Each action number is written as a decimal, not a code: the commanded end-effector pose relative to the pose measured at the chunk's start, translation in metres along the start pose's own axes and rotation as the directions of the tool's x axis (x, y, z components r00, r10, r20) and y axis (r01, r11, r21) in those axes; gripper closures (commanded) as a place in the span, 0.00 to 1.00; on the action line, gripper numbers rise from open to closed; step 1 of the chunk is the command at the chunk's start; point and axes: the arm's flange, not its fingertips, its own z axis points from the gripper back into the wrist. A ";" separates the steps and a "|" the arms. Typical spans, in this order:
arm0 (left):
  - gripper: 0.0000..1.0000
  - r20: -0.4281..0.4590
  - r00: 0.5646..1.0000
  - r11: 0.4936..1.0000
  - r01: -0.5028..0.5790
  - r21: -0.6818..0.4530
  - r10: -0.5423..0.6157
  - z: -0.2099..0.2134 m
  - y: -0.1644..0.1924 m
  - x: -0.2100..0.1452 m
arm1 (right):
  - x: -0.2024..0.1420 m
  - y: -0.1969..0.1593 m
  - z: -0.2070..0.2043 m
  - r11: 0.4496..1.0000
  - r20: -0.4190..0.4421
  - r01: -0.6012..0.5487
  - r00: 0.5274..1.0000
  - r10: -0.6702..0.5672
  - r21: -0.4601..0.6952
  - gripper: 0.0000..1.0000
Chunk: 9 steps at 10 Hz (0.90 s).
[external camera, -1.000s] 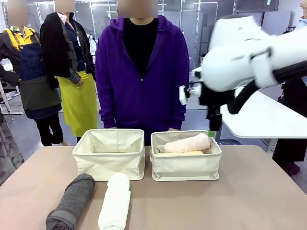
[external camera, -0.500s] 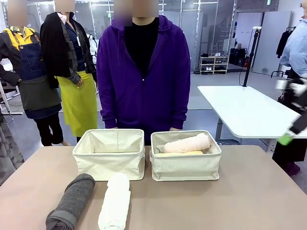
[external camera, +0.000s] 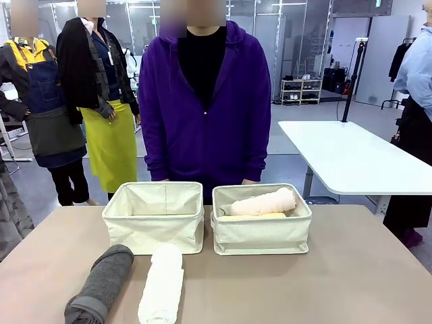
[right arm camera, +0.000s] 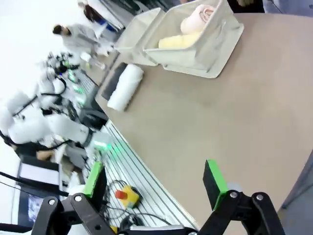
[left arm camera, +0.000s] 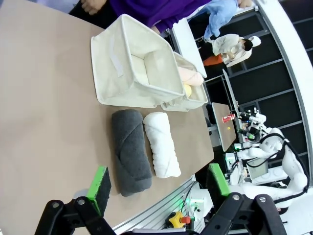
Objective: Divide the towels into two baskets.
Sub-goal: Pick up one hotel-folded towel from the bottom of the table and place it in the Fabric basket indicated by the person.
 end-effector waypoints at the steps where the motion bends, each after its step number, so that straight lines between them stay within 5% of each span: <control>1: 0.00 0.017 1.000 0.999 0.021 -0.027 -0.021 0.003 0.002 0.001 | -0.016 -0.030 -0.030 0.995 -0.032 0.039 0.999 -0.036 0.092 0.00; 2: 0.00 0.017 1.000 0.999 0.021 -0.027 -0.021 0.003 0.002 0.001 | 0.000 0.000 0.000 1.000 0.000 0.000 1.000 0.000 0.000 0.00; 9: 0.00 0.017 1.000 0.999 0.021 -0.027 -0.021 0.003 0.002 0.001 | 0.000 0.000 0.000 1.000 0.000 0.000 1.000 0.000 0.000 0.00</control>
